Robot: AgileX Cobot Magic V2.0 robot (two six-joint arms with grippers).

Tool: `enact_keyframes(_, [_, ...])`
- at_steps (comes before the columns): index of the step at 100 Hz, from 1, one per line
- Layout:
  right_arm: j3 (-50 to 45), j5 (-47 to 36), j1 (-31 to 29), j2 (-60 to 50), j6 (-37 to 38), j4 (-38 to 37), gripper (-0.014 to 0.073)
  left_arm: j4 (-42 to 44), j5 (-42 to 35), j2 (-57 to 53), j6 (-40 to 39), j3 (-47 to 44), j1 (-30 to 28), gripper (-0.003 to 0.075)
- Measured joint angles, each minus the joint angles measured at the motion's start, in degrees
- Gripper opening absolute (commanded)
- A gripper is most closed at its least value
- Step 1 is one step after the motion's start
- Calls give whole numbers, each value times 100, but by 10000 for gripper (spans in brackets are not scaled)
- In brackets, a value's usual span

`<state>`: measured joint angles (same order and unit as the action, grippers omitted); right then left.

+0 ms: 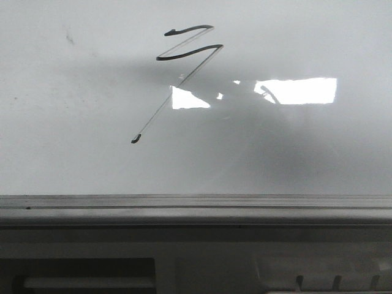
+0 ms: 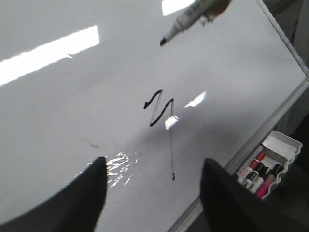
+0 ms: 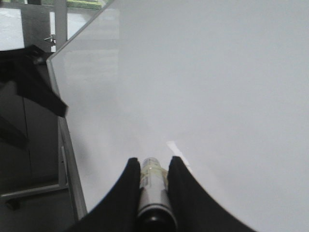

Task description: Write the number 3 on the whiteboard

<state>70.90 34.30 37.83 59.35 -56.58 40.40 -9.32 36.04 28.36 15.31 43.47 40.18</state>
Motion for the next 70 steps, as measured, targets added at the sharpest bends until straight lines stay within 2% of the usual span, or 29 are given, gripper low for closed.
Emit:
enact_keyframes(22, [266, 1309, 31, 553, 0, -199, -61, -1464, 724, 1211, 1841, 866, 0, 434])
enact_keyframes(32, [254, 1432, 236, 655, 0, -275, -61, -2050, 1153, 1680, 2517, 1102, 0, 405])
enact_keyframes(59, [254, 1385, 923, 655, -39, -275, -61, -2423, 1445, 2483, 2913, 1362, 0, 403])
enact_keyframes(70, [254, 1396, 977, 655, -50, -275, -61, -2498, 1453, 2581, 2936, 1362, 0, 343])
